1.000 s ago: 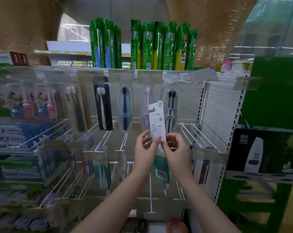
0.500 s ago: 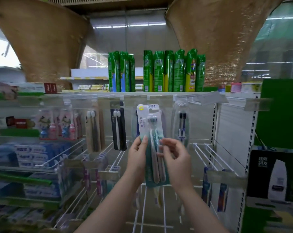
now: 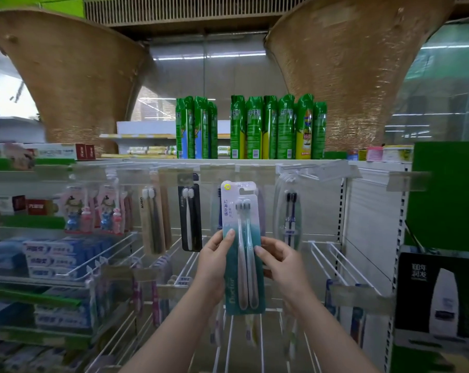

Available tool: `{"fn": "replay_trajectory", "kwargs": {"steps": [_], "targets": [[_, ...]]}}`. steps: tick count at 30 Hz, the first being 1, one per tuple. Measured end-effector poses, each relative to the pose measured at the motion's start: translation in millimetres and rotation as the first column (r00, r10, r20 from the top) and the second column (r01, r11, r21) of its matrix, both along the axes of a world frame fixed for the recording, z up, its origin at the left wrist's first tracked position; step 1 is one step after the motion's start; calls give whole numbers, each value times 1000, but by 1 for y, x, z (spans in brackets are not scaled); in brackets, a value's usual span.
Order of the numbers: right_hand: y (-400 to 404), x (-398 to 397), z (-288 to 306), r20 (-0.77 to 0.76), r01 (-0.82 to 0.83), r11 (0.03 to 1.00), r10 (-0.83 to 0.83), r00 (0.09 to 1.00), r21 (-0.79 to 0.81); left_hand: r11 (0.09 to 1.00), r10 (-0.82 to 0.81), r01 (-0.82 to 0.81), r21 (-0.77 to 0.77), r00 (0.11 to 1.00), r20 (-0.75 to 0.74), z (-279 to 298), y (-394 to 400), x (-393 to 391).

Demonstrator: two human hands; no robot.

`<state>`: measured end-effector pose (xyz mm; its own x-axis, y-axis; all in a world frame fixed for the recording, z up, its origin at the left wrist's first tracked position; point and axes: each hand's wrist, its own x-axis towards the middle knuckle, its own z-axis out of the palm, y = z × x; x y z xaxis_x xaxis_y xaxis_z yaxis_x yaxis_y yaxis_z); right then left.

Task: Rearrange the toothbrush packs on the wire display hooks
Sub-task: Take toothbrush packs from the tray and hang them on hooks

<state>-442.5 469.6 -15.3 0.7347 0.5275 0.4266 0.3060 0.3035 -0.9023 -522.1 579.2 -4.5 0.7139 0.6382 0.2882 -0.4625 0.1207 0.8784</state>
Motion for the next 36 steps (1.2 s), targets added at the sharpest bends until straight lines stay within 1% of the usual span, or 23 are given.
{"fn": "replay_trajectory", "kwargs": {"steps": [5,12,15,20,26,32,36], "targets": [[-2,7,-5,24,1,998,0,1000,-63,997,20,-16,80,999,-43,-7,4,0],[17,12,-11,37,-30,991,35,999,-129,996,5,3,84,996,-93,-17,31,-3],[33,11,-16,11,-53,988,55,998,-144,995,4,7,97,994,-113,-24,51,-5],[68,5,-27,-31,-75,973,69,997,-216,993,-11,34,112,979,-202,-40,95,-16],[131,-16,-40,-42,-81,974,74,996,-211,991,-3,40,128,962,-273,-50,157,-42],[185,-51,-82,38,-12,978,20,999,-209,990,10,35,134,947,-321,-87,215,-75],[204,-70,-119,82,-12,969,33,996,-246,990,23,26,135,936,-350,-122,230,-101]]}}
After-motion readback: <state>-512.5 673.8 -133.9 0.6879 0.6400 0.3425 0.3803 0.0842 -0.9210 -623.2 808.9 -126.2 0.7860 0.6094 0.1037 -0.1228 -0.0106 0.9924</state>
